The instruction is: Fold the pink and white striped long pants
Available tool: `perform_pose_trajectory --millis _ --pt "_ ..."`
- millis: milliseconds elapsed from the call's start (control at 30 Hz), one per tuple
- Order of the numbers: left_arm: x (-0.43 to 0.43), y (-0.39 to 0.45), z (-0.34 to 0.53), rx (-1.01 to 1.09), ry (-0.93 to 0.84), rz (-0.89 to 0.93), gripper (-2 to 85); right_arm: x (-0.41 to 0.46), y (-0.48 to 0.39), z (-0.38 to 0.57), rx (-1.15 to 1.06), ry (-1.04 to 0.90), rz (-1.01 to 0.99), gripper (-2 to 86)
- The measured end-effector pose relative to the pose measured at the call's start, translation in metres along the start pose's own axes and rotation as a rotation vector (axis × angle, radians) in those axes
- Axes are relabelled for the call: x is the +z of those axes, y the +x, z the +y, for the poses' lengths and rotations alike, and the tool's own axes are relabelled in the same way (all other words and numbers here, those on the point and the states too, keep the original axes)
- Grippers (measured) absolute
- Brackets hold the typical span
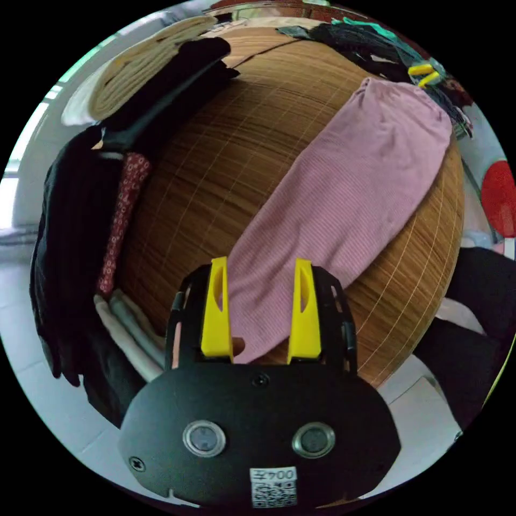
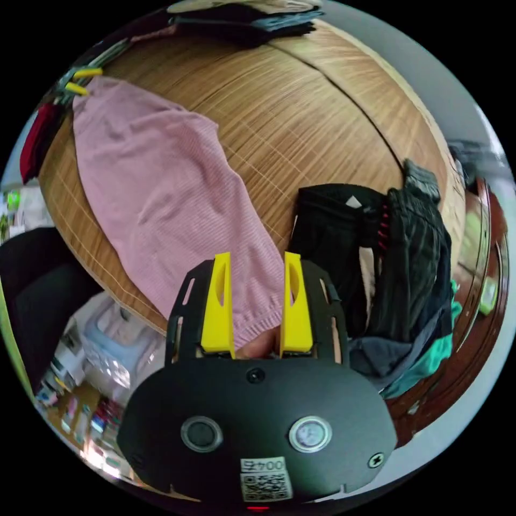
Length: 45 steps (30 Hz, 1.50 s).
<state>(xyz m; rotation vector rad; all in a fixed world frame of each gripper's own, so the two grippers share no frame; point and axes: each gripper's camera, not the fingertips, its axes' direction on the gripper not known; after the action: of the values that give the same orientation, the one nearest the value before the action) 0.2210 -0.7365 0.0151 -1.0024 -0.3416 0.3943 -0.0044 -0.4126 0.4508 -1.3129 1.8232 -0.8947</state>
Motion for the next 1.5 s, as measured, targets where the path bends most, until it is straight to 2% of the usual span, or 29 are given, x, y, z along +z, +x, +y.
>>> perform_pose_trajectory --millis 167,300,433,567,800,867,900,967,1067,1200,1267,1400,1500 --pt "0.034 -0.012 -0.033 0.182 -0.117 -0.039 20.2 0.036 0.017 -0.08 -0.234 -0.197 -0.06 17.4" --pt "0.055 -0.042 -0.054 0.219 -0.185 0.048 20.9 0.063 0.008 -0.106 -0.353 -0.313 -0.036 18.3" --pt "0.068 -0.07 -0.06 0.222 -0.203 0.131 19.0 0.063 0.009 -0.128 -0.326 -0.323 -0.037 17.1" --pt "0.076 -0.09 -0.07 0.224 -0.243 0.146 16.7 0.06 0.009 -0.14 -0.238 -0.352 -0.091 11.5" --pt "0.113 -0.079 -0.102 0.402 -0.495 0.084 11.1 0.054 0.0 -0.136 -0.138 -0.317 -0.171 4.6" --pt "0.125 -0.081 -0.108 0.421 -0.548 0.125 8.4 0.05 -0.003 -0.133 -0.139 -0.319 -0.195 4.2" --pt "0.137 -0.081 -0.11 0.409 -0.588 0.206 6.1 0.049 -0.004 -0.133 -0.138 -0.321 -0.201 4.1" --pt "0.146 -0.078 -0.107 0.419 -0.598 0.194 5.0 0.042 -0.008 -0.127 -0.152 -0.319 -0.204 3.8" --pt "0.152 -0.08 -0.091 0.417 -0.552 0.163 3.7 0.019 -0.012 -0.115 -0.17 -0.289 -0.156 3.5" --pt "0.122 -0.126 -0.064 0.207 -0.349 0.082 2.4 -0.036 -0.004 -0.093 -0.11 -0.151 -0.092 3.4" --pt "0.093 -0.15 -0.05 0.104 -0.22 0.007 2.0 -0.083 0.0 -0.072 -0.041 -0.023 0.016 3.4" --pt "0.015 -0.177 0.005 -0.111 0.126 -0.317 1.4 -0.143 -0.019 -0.025 0.072 0.193 0.277 3.5" --pt "0.0 -0.147 0.063 -0.125 0.379 -0.597 1.3 -0.157 -0.059 0.015 0.148 0.332 0.494 3.6"
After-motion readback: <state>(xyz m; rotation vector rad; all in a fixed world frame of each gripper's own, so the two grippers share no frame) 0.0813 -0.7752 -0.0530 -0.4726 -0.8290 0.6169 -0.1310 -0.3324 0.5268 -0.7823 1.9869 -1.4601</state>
